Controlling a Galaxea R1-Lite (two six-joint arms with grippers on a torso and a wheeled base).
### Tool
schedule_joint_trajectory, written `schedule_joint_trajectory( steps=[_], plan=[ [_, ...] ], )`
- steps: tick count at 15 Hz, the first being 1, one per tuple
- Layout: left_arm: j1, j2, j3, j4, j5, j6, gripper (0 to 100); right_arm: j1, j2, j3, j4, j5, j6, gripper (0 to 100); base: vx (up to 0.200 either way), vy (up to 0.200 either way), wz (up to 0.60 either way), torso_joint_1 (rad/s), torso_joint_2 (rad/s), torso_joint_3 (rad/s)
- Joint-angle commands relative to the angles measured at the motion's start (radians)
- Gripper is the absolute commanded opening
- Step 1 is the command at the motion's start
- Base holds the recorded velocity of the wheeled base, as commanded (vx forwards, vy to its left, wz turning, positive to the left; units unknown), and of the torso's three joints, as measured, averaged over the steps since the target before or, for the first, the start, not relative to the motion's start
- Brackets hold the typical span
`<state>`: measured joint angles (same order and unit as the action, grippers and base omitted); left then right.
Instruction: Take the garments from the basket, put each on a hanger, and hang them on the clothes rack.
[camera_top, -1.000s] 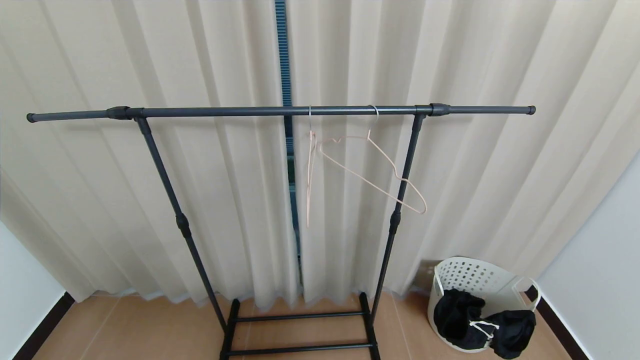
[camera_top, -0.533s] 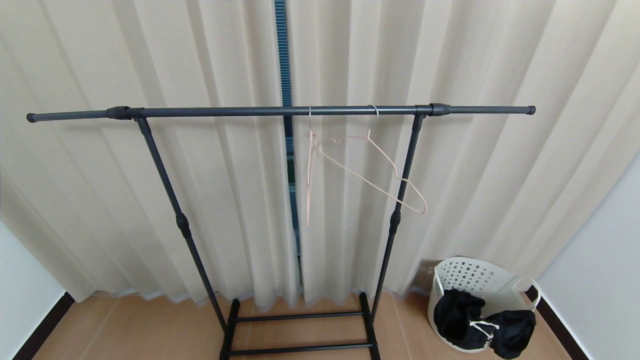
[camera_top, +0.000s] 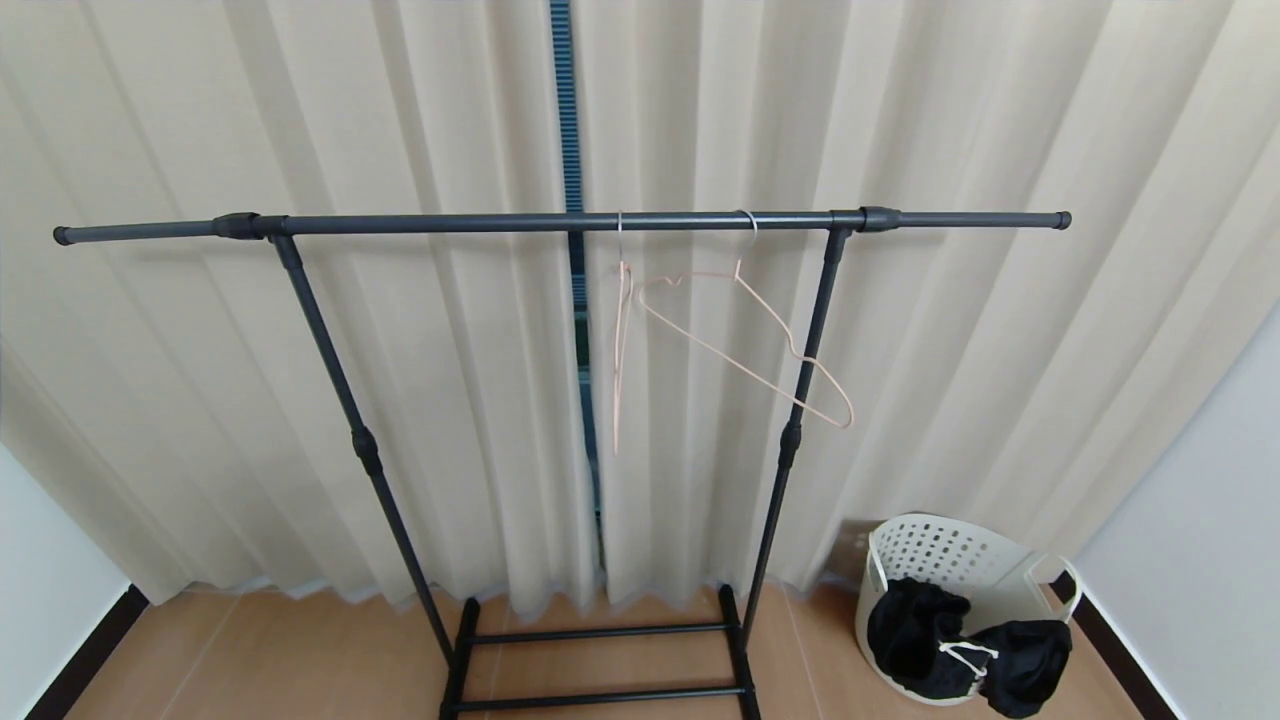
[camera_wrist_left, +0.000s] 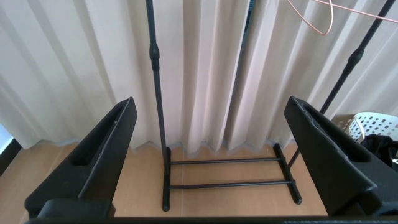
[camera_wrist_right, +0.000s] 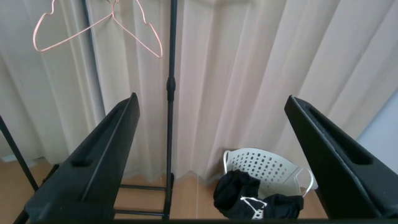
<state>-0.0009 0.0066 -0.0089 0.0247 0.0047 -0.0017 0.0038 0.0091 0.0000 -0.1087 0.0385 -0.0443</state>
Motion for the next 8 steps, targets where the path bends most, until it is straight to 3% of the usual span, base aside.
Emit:
schedule_joint_trajectory(
  steps=[1,8],
  plan=[
    [-0.001,0.001,0.0,0.0,0.0,0.0,100,0.001,0.002,0.0,0.0,0.0,0.0,100,0.0,0.0,0.0,0.0,0.0,0.0],
    [-0.001,0.001,0.0,0.0,0.003,-0.004,100,0.001,0.002,0.0,0.0,0.0,0.0,100,0.0,0.0,0.0,0.0,0.0,0.0]
  ],
)
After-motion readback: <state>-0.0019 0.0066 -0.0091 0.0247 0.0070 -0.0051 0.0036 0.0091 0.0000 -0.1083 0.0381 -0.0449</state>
